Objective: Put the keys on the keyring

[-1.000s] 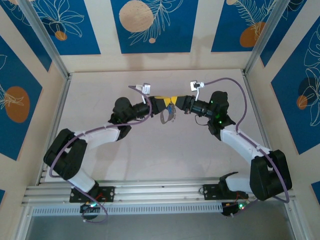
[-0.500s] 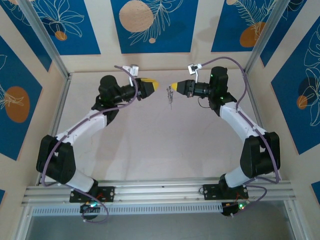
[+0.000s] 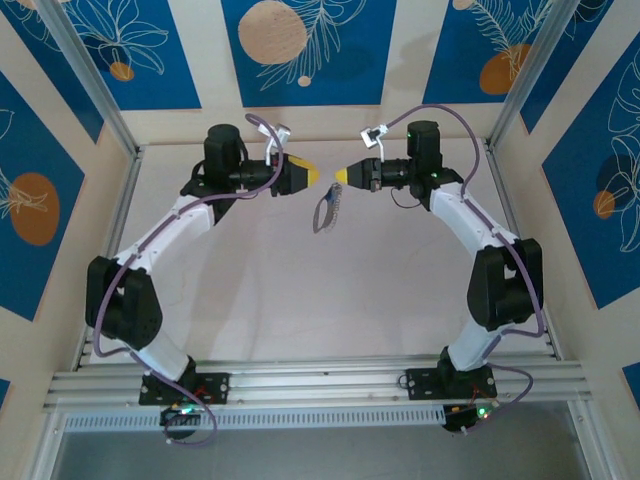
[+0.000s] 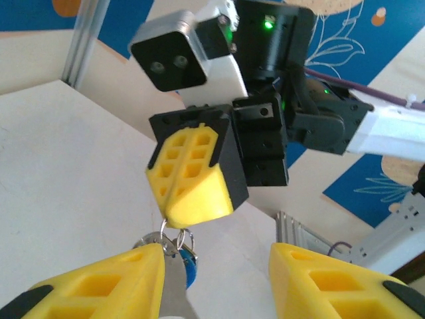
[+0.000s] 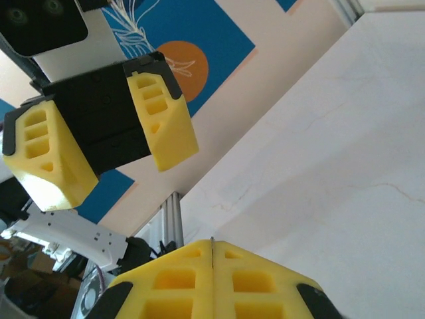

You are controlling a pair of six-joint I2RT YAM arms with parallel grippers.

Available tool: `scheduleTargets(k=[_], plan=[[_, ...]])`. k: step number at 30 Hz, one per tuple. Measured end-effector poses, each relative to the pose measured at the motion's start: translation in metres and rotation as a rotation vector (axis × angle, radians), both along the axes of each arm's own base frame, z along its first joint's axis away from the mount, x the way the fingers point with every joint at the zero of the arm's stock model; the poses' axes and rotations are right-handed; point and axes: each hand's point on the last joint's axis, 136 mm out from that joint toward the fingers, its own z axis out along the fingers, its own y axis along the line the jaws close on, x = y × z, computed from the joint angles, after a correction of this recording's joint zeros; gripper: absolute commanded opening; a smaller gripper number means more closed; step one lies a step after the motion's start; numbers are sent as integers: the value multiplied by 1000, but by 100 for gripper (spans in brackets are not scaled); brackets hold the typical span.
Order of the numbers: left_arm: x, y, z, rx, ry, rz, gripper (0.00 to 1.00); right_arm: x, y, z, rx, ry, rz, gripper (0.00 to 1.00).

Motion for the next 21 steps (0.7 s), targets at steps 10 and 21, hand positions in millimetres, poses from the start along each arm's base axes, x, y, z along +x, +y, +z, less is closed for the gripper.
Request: scheduleTargets(k=[10,21], plan=[[-2,-2,-22,68,31,-73,44,-10,14,13,5,-17,106,0],[3,-5,-38,79,66,-102,39,-18,26,-2,-7,33,152,0]])
